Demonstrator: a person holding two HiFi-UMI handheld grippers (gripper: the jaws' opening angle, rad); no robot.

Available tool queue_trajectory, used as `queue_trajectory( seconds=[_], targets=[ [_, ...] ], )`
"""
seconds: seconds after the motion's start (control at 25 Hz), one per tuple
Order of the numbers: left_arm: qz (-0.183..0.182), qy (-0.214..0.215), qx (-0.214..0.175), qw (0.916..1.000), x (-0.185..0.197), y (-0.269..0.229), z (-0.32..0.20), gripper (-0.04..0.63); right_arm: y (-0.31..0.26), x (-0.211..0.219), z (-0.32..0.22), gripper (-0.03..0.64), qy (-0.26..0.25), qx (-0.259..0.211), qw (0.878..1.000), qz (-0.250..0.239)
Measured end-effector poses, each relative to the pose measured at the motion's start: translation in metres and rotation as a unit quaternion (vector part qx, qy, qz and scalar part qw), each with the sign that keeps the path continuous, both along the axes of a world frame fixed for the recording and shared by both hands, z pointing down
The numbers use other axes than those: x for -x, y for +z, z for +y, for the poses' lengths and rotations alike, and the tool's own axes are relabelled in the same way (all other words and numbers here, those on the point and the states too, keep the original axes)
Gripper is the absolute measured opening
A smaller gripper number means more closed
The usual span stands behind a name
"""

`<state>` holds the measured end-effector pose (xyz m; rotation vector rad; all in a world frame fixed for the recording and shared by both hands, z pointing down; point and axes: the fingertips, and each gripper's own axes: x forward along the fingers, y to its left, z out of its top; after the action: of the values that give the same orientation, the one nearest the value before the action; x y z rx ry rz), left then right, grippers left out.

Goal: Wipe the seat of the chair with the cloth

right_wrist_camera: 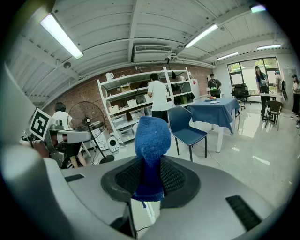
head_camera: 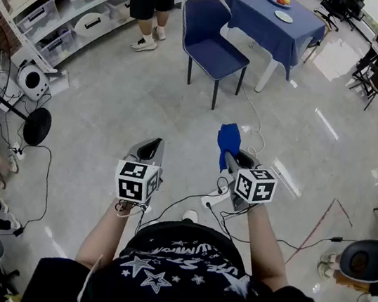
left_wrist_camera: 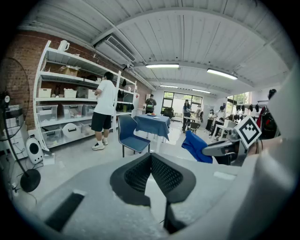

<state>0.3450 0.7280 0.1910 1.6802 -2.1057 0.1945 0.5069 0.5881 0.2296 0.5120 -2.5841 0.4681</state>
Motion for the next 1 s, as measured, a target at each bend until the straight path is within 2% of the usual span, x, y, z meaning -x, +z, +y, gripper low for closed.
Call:
queue_trajectory(
  seconds=[0.32,0.6,0.8,1.0],
  targets=[
    [-0.005,-0.009,0.013,0.9999,-0.009,0.007,-0.030,0.019,0.014,-0.005,-0.027,0.100,-0.012,0.009,1.000,0.002],
    [0.020,-0.032,0.032,0.9988,-0.026,0.029,-0.029,0.018,0.035,-0.007,-0.040,0.100,-0.031,0.035,0.999,-0.006],
    [0.021,-0.040,0.044,0.9980,0.004,0.041,-0.026,0.018,0.051,0.007,-0.042,0.103,-0.029,0.049,0.998,0.007],
    [0.014,-0.034,0.042,0.9984,0.048,0.052,-0.055,0.018,0.062,0.021,-0.061,0.103,-0.007,0.047,0.999,0.027]
  ],
)
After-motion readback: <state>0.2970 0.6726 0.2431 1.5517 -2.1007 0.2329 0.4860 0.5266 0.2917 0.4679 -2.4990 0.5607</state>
